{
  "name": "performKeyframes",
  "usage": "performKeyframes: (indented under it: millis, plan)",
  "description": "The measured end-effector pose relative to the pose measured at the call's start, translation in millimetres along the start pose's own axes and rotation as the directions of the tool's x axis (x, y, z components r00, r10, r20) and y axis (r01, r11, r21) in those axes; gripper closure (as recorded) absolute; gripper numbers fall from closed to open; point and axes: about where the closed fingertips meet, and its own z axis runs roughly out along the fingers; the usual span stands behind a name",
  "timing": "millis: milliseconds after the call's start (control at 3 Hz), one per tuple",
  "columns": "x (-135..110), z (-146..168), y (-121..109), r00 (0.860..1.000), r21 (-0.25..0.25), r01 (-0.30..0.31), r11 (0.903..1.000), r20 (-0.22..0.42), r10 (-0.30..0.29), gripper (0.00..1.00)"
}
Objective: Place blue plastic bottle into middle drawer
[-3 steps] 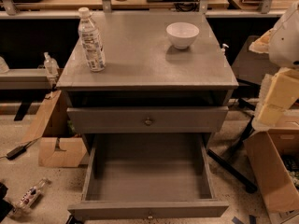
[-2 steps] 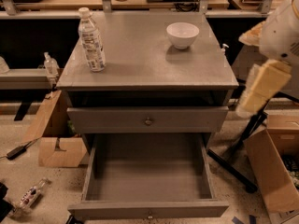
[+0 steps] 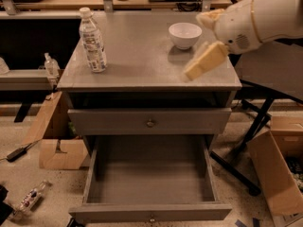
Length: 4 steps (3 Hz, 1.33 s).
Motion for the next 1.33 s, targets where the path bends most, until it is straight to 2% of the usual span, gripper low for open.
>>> performKeyframes:
  millis: [333, 667, 1000, 1333]
  plan:
    - [-45.0, 32.3, -6.1, 0.965, 0.026, -0.039, 0.9989, 0.261, 0.031, 0.0]
    - [-81.2, 40.3, -14.1, 0.934, 0.067, -0.05, 0.9965, 0.358, 0.023, 0.0]
    - [-81.2, 40.5, -14.0, 0.934, 0.067, -0.05, 0.9965, 0.357, 0.023, 0.0]
    - [-86.2, 58.2, -23.8, 0.92, 0.079, -0.066, 0.9947, 0.39, 0.03, 0.0]
